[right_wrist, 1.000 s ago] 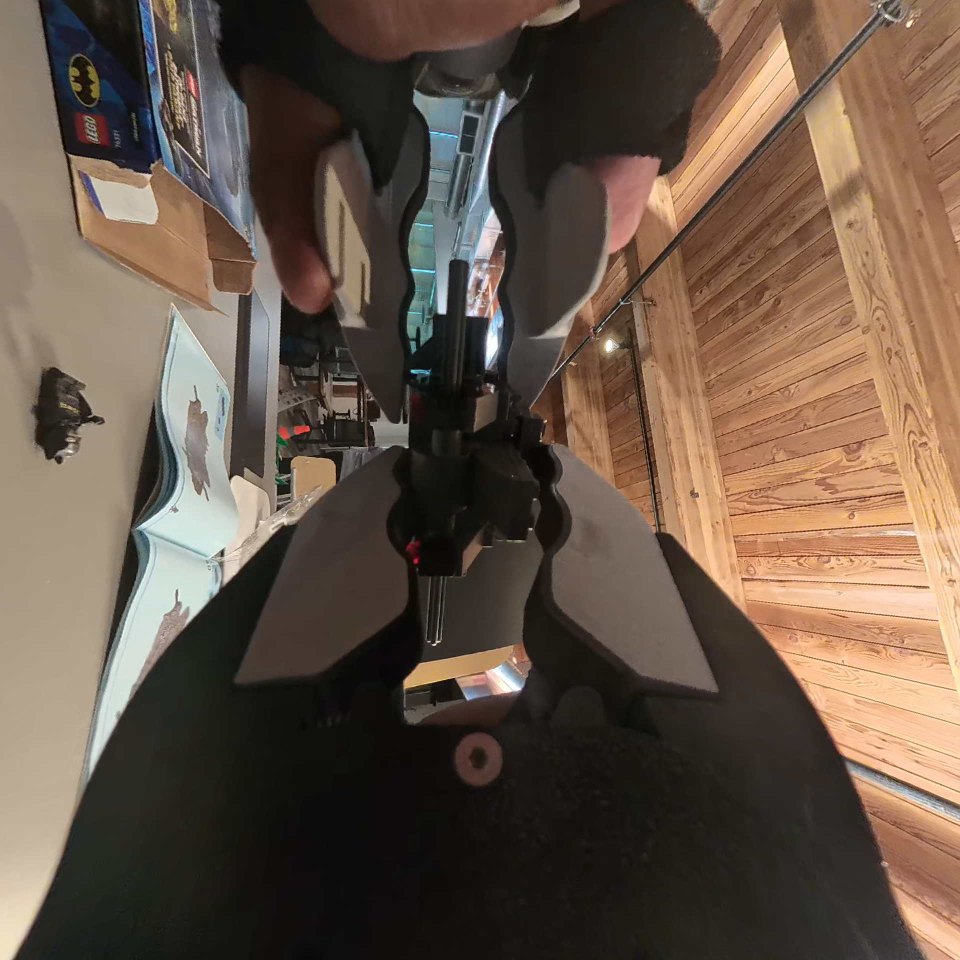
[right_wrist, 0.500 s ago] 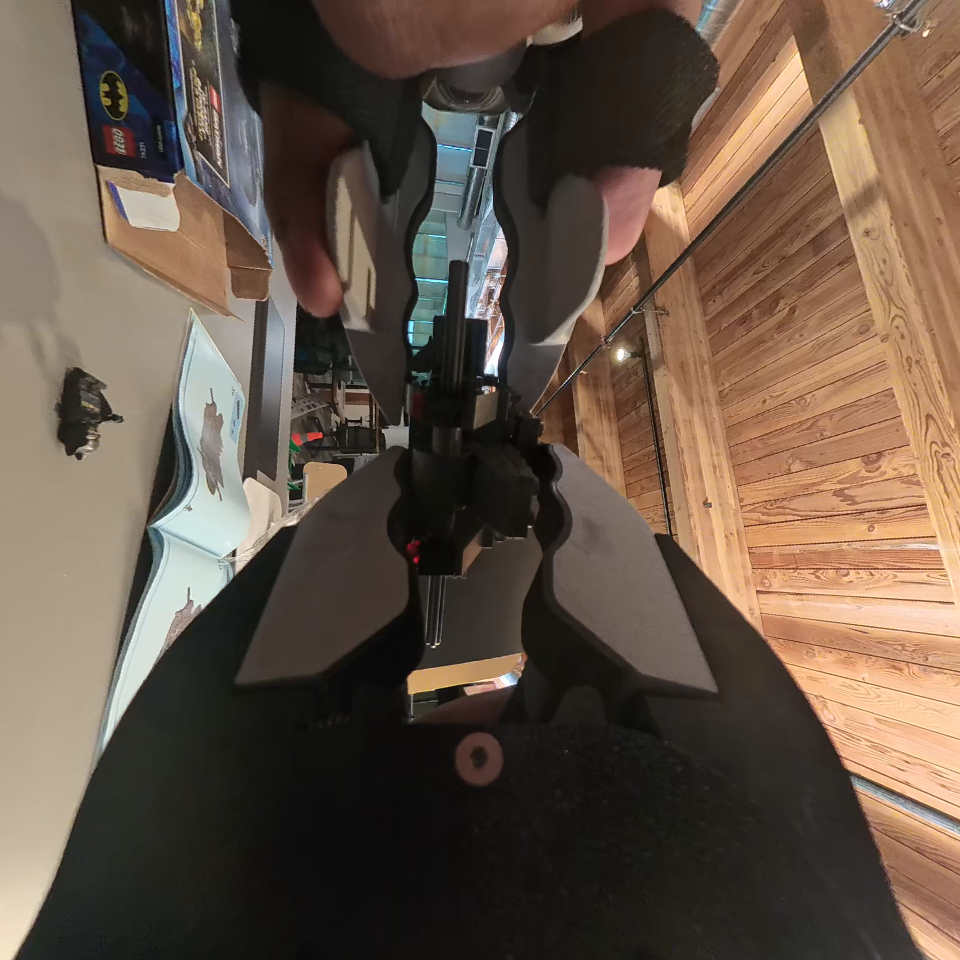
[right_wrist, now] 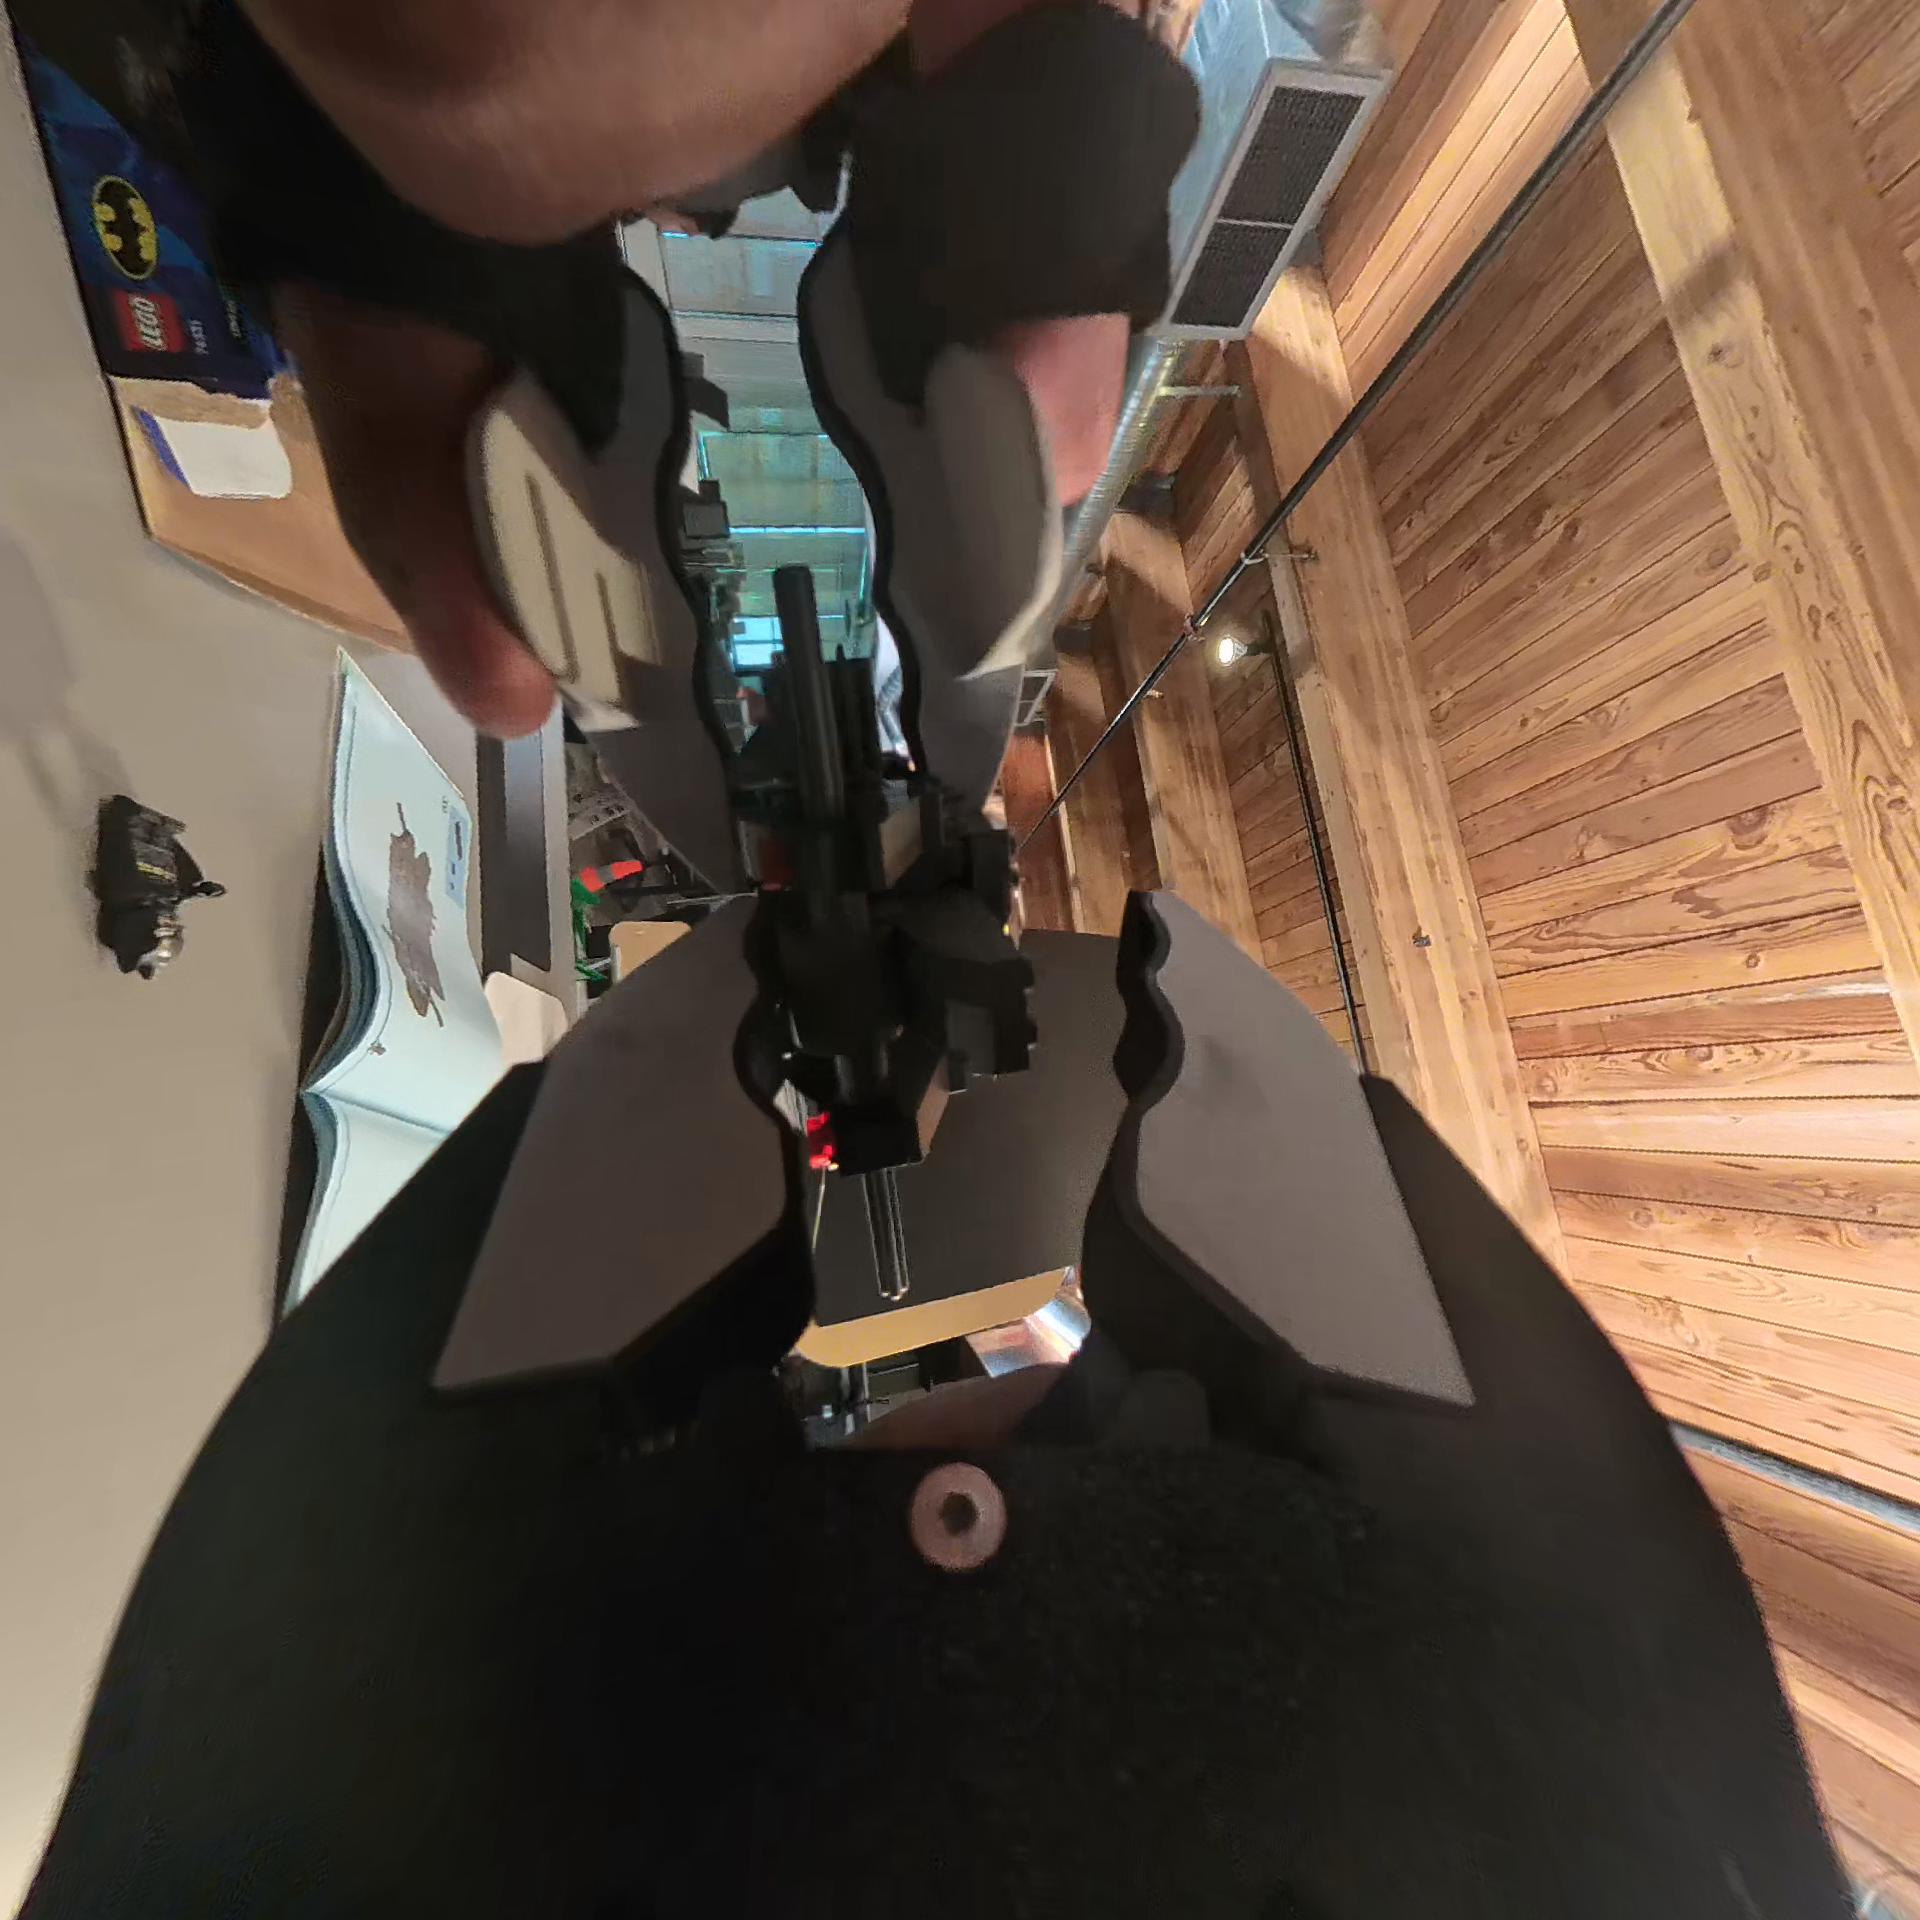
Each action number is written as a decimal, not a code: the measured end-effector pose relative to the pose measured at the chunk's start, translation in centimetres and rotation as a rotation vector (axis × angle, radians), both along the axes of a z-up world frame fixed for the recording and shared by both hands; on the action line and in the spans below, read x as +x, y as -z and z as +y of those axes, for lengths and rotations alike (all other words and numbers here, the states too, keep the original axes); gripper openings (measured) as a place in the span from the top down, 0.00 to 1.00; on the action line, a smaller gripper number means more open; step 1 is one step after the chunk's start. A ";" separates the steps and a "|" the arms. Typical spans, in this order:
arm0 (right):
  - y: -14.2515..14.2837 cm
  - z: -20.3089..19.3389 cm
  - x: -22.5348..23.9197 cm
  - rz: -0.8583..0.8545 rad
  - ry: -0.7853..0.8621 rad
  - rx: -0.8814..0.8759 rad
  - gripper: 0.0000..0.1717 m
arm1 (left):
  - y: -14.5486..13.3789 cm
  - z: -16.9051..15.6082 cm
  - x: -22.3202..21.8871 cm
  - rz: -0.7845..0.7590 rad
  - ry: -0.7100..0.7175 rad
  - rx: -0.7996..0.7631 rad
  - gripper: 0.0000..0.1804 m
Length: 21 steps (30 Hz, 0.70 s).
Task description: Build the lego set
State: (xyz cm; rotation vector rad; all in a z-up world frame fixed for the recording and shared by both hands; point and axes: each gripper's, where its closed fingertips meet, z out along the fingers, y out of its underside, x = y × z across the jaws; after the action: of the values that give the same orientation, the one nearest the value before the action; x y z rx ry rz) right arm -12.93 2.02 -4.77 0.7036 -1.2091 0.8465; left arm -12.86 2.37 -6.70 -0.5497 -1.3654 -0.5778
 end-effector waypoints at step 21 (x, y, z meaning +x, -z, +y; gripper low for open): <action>-0.9 1.5 0.3 -0.205 -0.063 0.029 0.63 | -2.4 -1.3 1.3 0.246 0.058 -0.113 0.81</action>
State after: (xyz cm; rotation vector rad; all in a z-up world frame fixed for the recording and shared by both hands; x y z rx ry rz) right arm -12.59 3.48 -3.87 0.6935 -1.3911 0.9728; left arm -11.52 1.09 -4.28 -0.7301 -1.1565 -0.4652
